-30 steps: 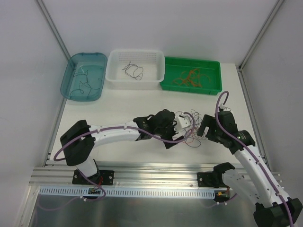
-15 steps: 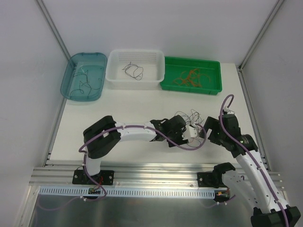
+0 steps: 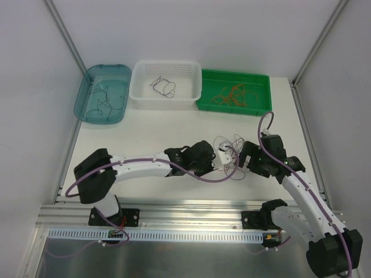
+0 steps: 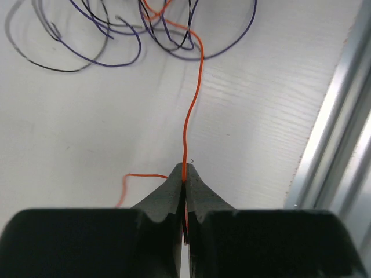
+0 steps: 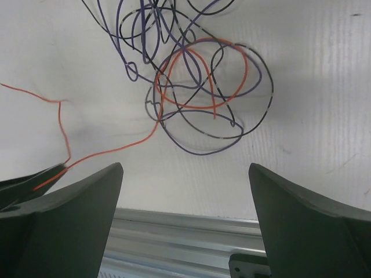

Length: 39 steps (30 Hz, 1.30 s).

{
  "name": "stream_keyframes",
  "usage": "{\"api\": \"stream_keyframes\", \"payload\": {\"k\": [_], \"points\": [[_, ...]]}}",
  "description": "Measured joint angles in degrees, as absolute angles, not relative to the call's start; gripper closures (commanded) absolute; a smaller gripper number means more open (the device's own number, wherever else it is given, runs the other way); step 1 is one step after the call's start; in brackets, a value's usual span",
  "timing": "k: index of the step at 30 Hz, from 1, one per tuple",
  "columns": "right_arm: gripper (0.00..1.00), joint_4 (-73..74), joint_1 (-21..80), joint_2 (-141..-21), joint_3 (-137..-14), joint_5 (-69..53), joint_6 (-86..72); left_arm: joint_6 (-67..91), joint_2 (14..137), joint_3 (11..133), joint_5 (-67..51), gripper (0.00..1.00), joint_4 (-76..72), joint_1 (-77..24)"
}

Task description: Untangle the cables

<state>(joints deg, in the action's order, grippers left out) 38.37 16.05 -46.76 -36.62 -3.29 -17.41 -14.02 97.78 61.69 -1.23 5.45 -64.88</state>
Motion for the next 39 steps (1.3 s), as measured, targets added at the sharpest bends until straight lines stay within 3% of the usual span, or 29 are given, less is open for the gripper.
{"api": "stream_keyframes", "payload": {"k": [8, 18, 21, 29, 31, 39], "points": [[0.08, 33.41, 19.57, -61.17, -40.12, -6.35, -15.62, -6.92, 77.69, 56.01, -2.68, 1.0, 4.49, -64.88], [0.2, 26.0, 26.94, -78.28, -47.88, -5.87, -14.35, -3.31, 69.54, 50.41, -2.24, 1.0, 5.63, -64.88], [0.29, 24.91, 27.81, -81.52, -47.88, -6.02, -14.52, -2.85, 66.94, 49.67, -0.38, 1.0, 5.8, -64.88], [0.84, 24.29, 26.83, -82.98, -47.88, -2.2, -14.48, -1.65, 58.98, 49.5, 7.66, 1.0, 9.19, -63.24], [0.89, 24.67, 24.75, -82.04, -47.88, -0.91, -14.39, -0.6, 56.53, 49.1, 9.28, 1.0, 10.46, -59.88], [0.92, 30.28, 9.85, -71.48, -48.51, 3.77, -13.72, 6.92, 44.66, 46.74, 18.87, 1.0, 19.86, -36.07]]}}
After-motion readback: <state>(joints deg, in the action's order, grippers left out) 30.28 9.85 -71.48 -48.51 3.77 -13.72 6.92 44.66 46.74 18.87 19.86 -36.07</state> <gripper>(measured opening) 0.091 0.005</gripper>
